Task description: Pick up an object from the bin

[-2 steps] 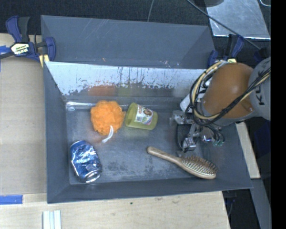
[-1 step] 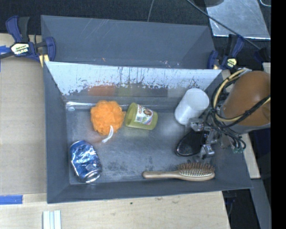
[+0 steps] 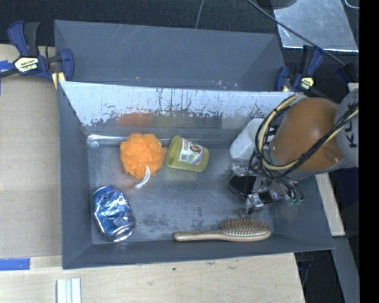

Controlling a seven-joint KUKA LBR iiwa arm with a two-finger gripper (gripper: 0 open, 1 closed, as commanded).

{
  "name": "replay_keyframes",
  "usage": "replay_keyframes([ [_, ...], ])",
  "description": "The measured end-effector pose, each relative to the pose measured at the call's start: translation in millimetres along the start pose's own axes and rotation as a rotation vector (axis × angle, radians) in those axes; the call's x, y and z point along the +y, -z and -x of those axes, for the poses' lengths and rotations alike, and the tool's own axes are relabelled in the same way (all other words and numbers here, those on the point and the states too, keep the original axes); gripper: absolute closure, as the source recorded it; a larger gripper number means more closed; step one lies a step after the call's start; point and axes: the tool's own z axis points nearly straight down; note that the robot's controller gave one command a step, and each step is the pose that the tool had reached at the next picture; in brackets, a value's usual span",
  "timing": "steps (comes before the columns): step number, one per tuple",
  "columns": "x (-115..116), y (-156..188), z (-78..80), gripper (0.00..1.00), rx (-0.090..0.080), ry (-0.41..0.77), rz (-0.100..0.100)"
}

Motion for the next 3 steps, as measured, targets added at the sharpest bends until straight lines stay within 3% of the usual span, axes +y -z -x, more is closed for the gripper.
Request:
replay_keyframes([
  [1, 8.2, -0.3, 16.4, 0.0, -0.006, -0.007, -0.001],
  [2, -29.7, -1.6, 51.3, 0.0, -0.001, 0.009, 0.012],
  [3, -28.0, -2.9, 45.4, 1.0, 0.021, 0.004, 0.018],
])
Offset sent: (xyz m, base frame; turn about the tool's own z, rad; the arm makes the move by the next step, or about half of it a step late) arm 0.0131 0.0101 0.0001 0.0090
